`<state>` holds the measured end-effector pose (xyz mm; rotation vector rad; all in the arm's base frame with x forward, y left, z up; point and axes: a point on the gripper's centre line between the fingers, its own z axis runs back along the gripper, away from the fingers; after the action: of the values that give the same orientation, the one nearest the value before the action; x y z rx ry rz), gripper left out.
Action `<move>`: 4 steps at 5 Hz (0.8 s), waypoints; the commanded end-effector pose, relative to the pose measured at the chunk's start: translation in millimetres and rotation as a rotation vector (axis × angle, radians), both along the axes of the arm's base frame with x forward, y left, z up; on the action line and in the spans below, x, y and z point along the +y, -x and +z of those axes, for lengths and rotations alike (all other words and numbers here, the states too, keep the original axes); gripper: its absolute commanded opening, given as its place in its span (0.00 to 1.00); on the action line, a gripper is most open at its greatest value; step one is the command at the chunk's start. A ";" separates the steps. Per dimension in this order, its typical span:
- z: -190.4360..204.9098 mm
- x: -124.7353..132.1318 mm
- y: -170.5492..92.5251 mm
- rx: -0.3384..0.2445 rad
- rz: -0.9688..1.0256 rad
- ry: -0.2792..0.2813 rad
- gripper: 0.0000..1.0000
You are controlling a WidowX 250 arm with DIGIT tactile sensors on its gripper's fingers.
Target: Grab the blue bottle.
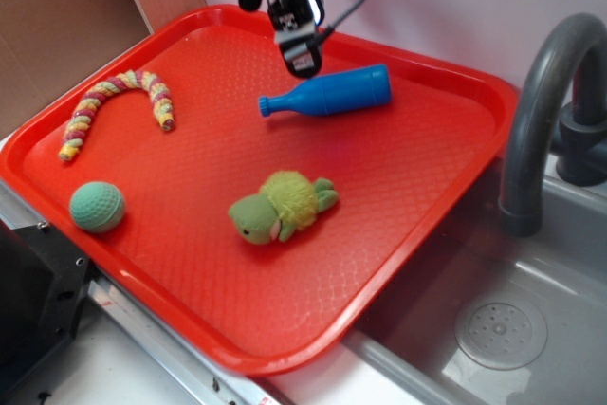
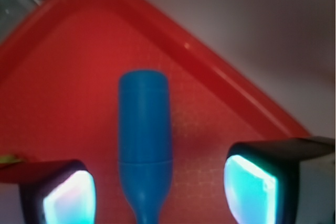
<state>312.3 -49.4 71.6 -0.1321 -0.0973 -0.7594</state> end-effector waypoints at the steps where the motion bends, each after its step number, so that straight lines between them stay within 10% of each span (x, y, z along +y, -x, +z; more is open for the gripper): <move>1: -18.4 -5.7 -8.1 0.032 -0.028 -0.039 1.00; 3: -36.3 -21.5 -1.7 0.068 -0.100 -0.023 1.00; 4: -44.5 -23.6 -2.5 0.079 -0.106 -0.031 0.80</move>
<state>314.9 -61.6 19.3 -0.1434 0.0220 -0.8369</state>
